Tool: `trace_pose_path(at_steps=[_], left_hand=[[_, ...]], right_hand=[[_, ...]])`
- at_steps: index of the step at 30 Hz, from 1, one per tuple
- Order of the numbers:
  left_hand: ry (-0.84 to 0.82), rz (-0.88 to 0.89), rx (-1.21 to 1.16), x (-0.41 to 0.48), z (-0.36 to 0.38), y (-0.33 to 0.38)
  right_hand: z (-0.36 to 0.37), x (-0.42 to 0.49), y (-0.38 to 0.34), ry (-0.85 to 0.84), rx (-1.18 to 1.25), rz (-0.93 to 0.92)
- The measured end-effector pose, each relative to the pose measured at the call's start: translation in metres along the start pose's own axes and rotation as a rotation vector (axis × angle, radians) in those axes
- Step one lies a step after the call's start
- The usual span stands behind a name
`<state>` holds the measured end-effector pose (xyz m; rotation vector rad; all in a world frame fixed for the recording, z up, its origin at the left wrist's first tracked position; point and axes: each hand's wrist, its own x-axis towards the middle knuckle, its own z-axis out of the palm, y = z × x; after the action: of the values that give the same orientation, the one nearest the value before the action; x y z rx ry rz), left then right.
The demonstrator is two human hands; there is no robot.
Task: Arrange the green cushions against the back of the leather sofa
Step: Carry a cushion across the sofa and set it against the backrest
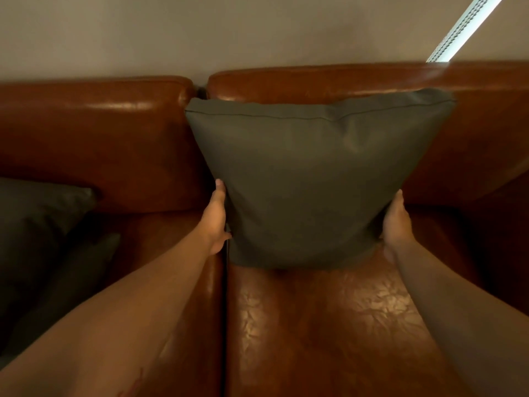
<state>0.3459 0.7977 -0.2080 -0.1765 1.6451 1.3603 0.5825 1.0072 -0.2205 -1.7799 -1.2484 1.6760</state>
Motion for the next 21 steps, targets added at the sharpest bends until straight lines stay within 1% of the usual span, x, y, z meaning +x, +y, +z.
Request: trace_pose_path(at_steps=[3, 5, 8, 10, 15, 18, 21], left_hand=[[0.023, 0.012, 0.001, -0.007, 0.001, -0.001], [0.033, 0.044, -0.014, -0.015, 0.004, -0.001], [0.058, 0.081, -0.010, -0.032, 0.004, -0.007], [0.044, 0.066, 0.031, -0.044, -0.007, -0.016], [-0.011, -0.049, 0.145, -0.075, -0.061, -0.035], [0.036, -0.060, 0.114, -0.098, -0.104, -0.044], [0.064, -0.101, 0.118, -0.123, -0.150, -0.056]], right_hand=[[-0.001, -0.002, 0.009, 0.061, 0.027, 0.005], [0.000, -0.002, 0.015, 0.107, -0.001, -0.009], [0.001, -0.011, 0.025, 0.108, -0.076, -0.042], [-0.001, -0.023, 0.030, 0.096, -0.122, -0.052], [0.004, -0.067, 0.037, 0.074, -0.202, -0.114], [0.026, -0.096, 0.045, 0.052, -0.216, -0.074], [0.066, -0.132, 0.054, -0.007, -0.205, -0.023]])
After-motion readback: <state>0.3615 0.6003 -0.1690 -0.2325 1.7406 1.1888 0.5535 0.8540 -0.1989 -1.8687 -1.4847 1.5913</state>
